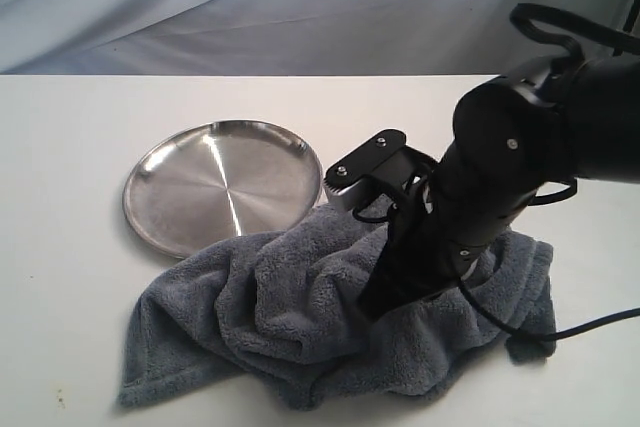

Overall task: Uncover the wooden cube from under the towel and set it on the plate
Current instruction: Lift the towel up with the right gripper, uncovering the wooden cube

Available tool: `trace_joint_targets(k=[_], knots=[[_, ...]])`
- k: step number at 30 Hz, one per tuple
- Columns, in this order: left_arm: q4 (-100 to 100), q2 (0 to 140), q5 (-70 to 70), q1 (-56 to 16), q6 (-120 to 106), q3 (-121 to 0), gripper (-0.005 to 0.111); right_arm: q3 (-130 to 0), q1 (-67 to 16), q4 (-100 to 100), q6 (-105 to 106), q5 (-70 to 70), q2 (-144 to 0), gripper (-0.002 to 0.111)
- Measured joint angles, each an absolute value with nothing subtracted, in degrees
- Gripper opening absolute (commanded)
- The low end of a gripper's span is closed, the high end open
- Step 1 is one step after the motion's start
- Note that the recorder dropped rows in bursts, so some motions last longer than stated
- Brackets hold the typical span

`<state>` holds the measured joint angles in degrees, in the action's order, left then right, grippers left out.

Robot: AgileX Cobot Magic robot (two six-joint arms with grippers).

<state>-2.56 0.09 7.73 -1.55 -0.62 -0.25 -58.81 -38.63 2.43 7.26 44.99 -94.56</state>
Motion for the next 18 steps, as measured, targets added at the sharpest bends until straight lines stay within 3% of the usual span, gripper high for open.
trace_joint_targets(k=[18], knots=[[-2.56, 0.09, 7.73, -1.55, -0.62, -0.25, 0.001, -58.71, -38.63, 2.69, 7.26, 40.58, -75.03, 0.0]])
